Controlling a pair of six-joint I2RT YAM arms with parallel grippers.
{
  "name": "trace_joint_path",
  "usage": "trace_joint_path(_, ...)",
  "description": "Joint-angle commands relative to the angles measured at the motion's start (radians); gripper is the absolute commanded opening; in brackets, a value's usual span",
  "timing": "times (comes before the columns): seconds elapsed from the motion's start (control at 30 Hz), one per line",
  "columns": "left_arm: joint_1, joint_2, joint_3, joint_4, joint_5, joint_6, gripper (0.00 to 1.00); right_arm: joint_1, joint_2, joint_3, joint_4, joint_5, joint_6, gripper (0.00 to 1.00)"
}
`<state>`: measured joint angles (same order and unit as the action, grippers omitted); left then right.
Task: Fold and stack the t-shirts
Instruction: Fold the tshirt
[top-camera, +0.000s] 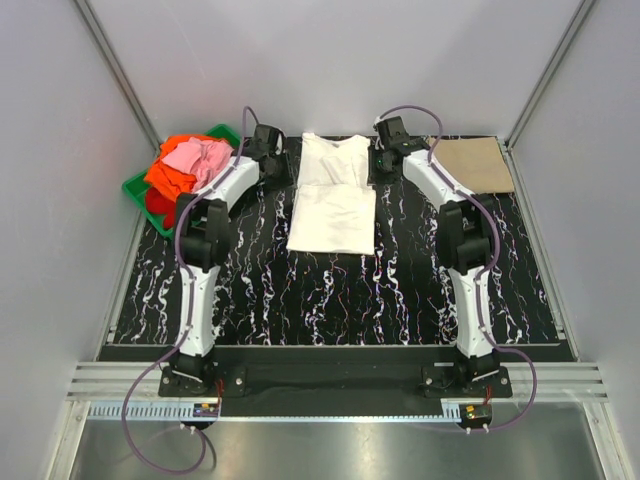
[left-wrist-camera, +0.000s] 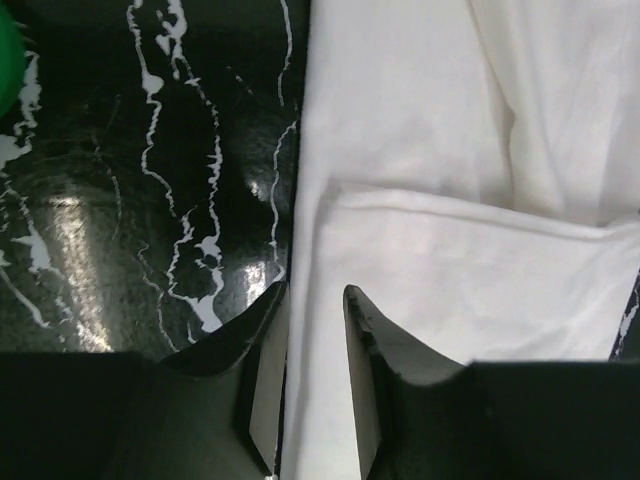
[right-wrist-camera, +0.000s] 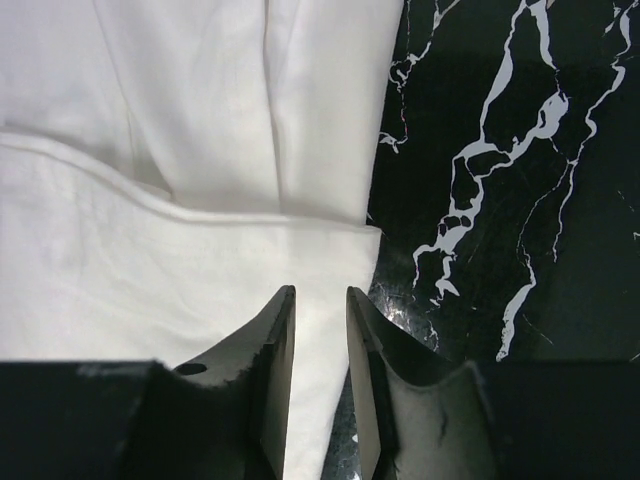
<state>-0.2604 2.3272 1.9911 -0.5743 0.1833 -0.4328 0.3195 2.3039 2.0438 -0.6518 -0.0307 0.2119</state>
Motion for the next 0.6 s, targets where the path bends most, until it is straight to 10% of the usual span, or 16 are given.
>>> trace_joint_path(0.0,0.006,-0.129,-0.040,0.019,-0.090,0.016,0.34,-0.010,-0.073,0.018,-0.006,-0.024,-0.002,0.34)
trace_joint_path(0.57,-0.066,-0.390,-0.541,0.031,0.010,0.084,0.45,-0.010,-0.445,-0.663,0.109,-0.339,0.121,0.44)
